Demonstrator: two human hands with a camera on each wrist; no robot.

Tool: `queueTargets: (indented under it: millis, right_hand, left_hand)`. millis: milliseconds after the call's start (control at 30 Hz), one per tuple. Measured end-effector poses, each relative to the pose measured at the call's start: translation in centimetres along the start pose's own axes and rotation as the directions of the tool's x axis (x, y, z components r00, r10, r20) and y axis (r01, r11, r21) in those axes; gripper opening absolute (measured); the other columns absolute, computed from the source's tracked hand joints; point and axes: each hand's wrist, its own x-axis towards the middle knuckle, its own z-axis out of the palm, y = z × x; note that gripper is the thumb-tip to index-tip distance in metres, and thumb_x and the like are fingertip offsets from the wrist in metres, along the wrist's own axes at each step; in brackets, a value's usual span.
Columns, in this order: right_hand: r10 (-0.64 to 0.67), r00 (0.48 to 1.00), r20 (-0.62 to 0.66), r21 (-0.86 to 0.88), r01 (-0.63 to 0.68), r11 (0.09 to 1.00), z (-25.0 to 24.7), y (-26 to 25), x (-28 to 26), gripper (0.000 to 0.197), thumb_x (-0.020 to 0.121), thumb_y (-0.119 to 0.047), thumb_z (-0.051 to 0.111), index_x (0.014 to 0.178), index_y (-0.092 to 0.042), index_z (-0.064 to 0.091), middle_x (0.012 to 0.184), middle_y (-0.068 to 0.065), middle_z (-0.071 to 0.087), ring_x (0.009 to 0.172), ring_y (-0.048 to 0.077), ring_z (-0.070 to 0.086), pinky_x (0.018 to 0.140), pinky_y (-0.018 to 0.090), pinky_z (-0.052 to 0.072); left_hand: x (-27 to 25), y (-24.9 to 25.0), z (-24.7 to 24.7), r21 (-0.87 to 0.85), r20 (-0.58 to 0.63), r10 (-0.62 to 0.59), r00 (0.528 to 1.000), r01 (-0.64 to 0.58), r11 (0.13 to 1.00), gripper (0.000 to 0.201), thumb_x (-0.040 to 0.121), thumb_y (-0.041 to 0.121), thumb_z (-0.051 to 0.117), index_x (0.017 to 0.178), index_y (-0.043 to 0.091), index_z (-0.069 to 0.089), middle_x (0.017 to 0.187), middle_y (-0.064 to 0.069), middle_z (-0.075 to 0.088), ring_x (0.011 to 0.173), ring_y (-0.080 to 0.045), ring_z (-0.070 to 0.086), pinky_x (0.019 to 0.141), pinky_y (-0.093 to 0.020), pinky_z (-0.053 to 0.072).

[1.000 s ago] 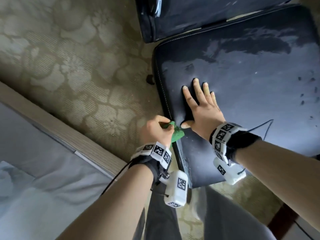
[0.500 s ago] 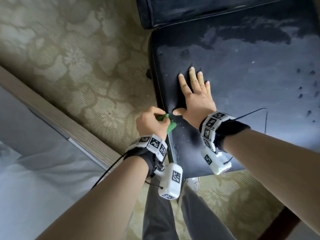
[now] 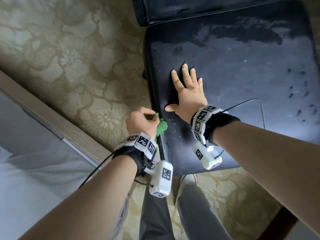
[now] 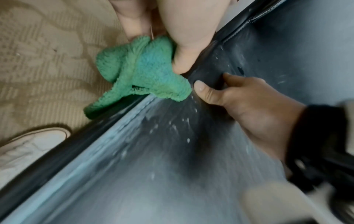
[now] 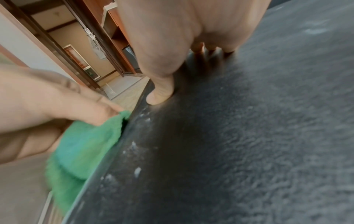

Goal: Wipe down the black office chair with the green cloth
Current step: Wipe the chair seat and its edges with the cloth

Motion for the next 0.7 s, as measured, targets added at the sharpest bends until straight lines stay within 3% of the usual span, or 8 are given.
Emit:
queueTargets:
  millis: [167, 333, 433, 600, 700]
  right_hand:
    - [-0.010, 1.000, 0.007, 0.004, 0.010, 1.000, 0.0, 0.2, -0.1, 0.111, 0.080, -0.049, 0.072, 0.156, -0.025, -0.005, 0.160, 0.008, -0.022, 0.148, 0.031, -0.018, 0.121, 0.049, -0.007]
    - [-0.016, 1.000, -0.012, 0.018, 0.016, 1.000, 0.4, 0.3, 0.0, 0.112, 0.079, -0.050, 0.073, 0.156, -0.025, -0.004, 0.160, 0.008, -0.022, 0.148, 0.031, -0.018, 0.120, 0.048, -0.007]
    - [-0.015, 1.000, -0.025, 0.001, 0.015, 1.000, 0.7, 0.3, 0.2, 0.111, 0.080, -0.051, 0.071, 0.155, -0.025, -0.006, 0.160, 0.008, -0.023, 0.148, 0.031, -0.018, 0.121, 0.048, -0.007]
    - [-0.024, 0.999, -0.035, -0.034, 0.022, 0.999, 0.6, 0.4, 0.0, 0.109, 0.081, -0.053, 0.069, 0.155, -0.024, -0.006, 0.160, 0.010, -0.022, 0.148, 0.031, -0.016, 0.121, 0.049, -0.004]
    - [-0.025, 0.999, -0.038, -0.042, 0.023, 0.999, -0.1, 0.0, -1.0, 0.105, 0.085, -0.053, 0.065, 0.156, -0.021, -0.005, 0.159, 0.011, -0.024, 0.148, 0.033, -0.015, 0.121, 0.050, -0.001]
  left_hand:
    - [-1.0, -0.2, -0.4, -0.023, 0.038, 0.017, 0.999, -0.016, 1.000, 0.011, 0.080, 0.013, 0.081, 0.088, 0.018, 0.077, 0.086, 0.002, 0.074, 0.076, -0.010, 0.066, 0.063, -0.010, 0.045]
    - [0.6, 1.1, 0.4, -0.020, -0.028, -0.017, 0.999, 0.016, 1.000, 0.011, 0.078, 0.015, 0.082, 0.087, 0.019, 0.077, 0.085, 0.001, 0.075, 0.076, -0.013, 0.068, 0.069, -0.020, 0.052]
    - [-0.9, 0.4, 1.0, -0.042, -0.062, -0.054, 0.997, 0.051, 0.998, 0.012, 0.077, 0.013, 0.080, 0.087, 0.019, 0.076, 0.083, 0.000, 0.074, 0.073, -0.013, 0.064, 0.056, -0.005, 0.041]
    - [-6.0, -1.8, 1.3, -0.021, -0.012, -0.058, 0.998, 0.057, 0.998, 0.012, 0.076, 0.013, 0.080, 0.086, 0.018, 0.075, 0.084, 0.000, 0.074, 0.072, -0.012, 0.059, 0.064, -0.010, 0.036]
    - [-6.1, -2.0, 1.2, -0.017, -0.010, -0.047, 0.999, 0.047, 0.999, 0.012, 0.077, 0.013, 0.079, 0.087, 0.018, 0.075, 0.085, 0.000, 0.075, 0.077, -0.014, 0.065, 0.068, -0.015, 0.041]
